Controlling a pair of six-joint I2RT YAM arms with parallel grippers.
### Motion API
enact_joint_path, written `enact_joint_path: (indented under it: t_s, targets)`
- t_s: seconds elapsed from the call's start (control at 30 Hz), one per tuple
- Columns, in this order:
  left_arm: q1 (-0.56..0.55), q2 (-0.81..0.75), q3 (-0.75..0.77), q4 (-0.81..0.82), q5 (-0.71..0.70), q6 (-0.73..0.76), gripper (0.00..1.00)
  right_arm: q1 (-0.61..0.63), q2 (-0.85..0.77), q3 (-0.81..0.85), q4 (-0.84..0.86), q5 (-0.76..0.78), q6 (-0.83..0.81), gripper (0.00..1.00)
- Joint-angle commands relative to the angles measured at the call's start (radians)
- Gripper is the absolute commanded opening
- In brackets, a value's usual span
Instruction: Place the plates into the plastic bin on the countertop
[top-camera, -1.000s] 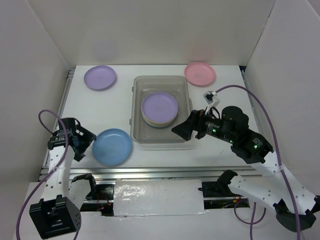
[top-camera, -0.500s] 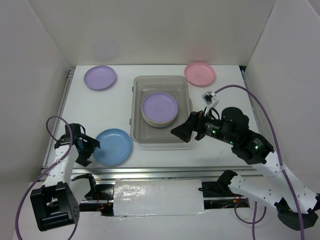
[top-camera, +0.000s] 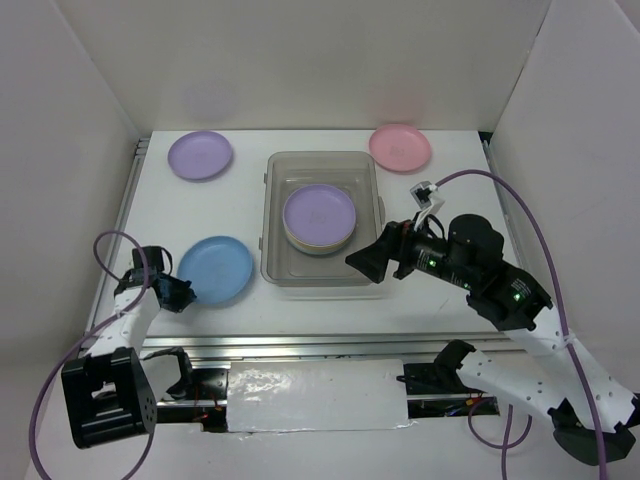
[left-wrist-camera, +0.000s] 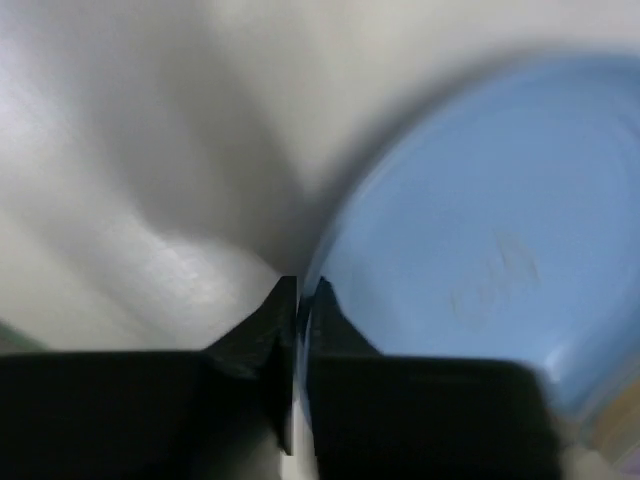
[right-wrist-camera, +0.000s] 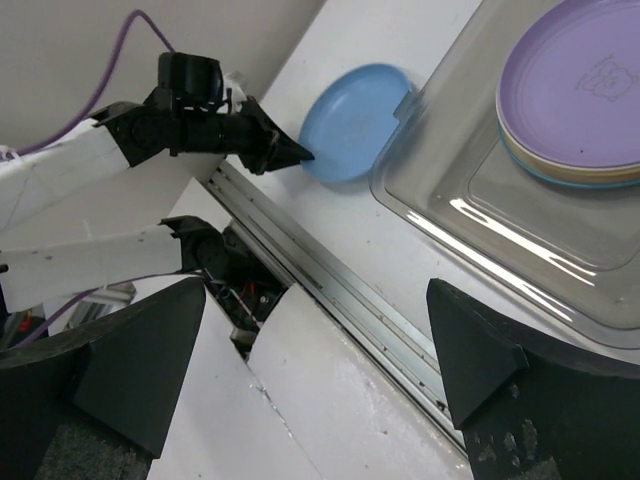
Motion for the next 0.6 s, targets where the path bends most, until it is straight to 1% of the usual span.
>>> enact_joint_path:
  t_s: [0.0,0.03,0.07,0.1,0.13,0.17,0.2,0.23,0.27,0.33,0.37,0.4,0.43,0.47,0.5,0.53,0.57]
  targets:
    - [0.013,0.008,-0.011,-0.036,-0.065,-0.012,0.01,-0.014,-0.006,0.013,0.035,-0.016,-0.022,1.00]
    - [0.013,-0.033,0.007,-0.073,-0.082,-0.026,0.00,-0.021,-0.003,0.013,0.035,-0.017,-0.025,1.00]
    - [0.012,-0.064,0.027,-0.116,-0.128,-0.038,0.00,-0.022,0.001,0.014,0.035,-0.019,-0.025,1.00]
    - [0.009,-0.092,0.069,-0.185,-0.146,-0.052,0.00,-0.025,0.006,0.014,0.037,-0.026,-0.027,1.00]
    - [0.007,-0.168,0.093,-0.213,-0.166,-0.058,0.00,-0.031,0.009,0.014,0.038,-0.029,-0.025,1.00]
    - [0.007,-0.204,0.118,-0.236,-0.200,-0.061,0.00,-0.034,0.009,0.014,0.038,-0.032,-0.025,1.00]
    - [0.004,-0.234,0.174,-0.271,-0.214,-0.072,0.00,-0.037,0.011,0.013,0.046,-0.035,-0.025,1.00]
    - [0.001,-0.288,0.204,-0.268,-0.222,-0.066,0.00,-0.042,0.012,0.014,0.047,-0.037,-0.025,1.00]
    - [0.004,-0.302,0.248,-0.252,-0.190,-0.054,0.00,-0.045,0.014,0.017,0.047,-0.037,-0.027,1.00]
    - [-0.005,-0.311,0.291,-0.155,-0.127,-0.009,0.00,-0.062,0.017,0.027,0.044,-0.036,-0.028,1.00]
    - [-0.014,-0.301,0.328,-0.115,-0.092,0.008,0.00,-0.068,0.018,0.039,0.035,-0.036,-0.031,1.00]
    - [-0.048,-0.272,0.342,-0.024,-0.028,0.023,0.00,-0.077,0.021,0.046,0.029,-0.037,-0.033,1.00]
    - [-0.071,-0.250,0.356,0.033,0.014,0.035,0.00,-0.096,0.026,0.056,0.021,-0.028,-0.031,1.00]
    - [-0.097,-0.189,0.391,0.078,0.075,0.052,0.00,-0.105,0.034,0.083,-0.009,-0.014,-0.027,1.00]
    - [-0.173,-0.143,0.406,0.183,0.114,0.061,0.00,-0.114,0.037,0.091,-0.018,-0.002,-0.027,1.00]
    - [-0.213,-0.096,0.437,0.206,0.134,0.075,0.00,-0.125,0.040,0.097,-0.026,0.021,-0.022,1.00]
    - [-0.250,0.028,0.524,0.209,0.133,0.100,0.00,-0.157,0.040,0.109,-0.040,0.032,-0.016,1.00]
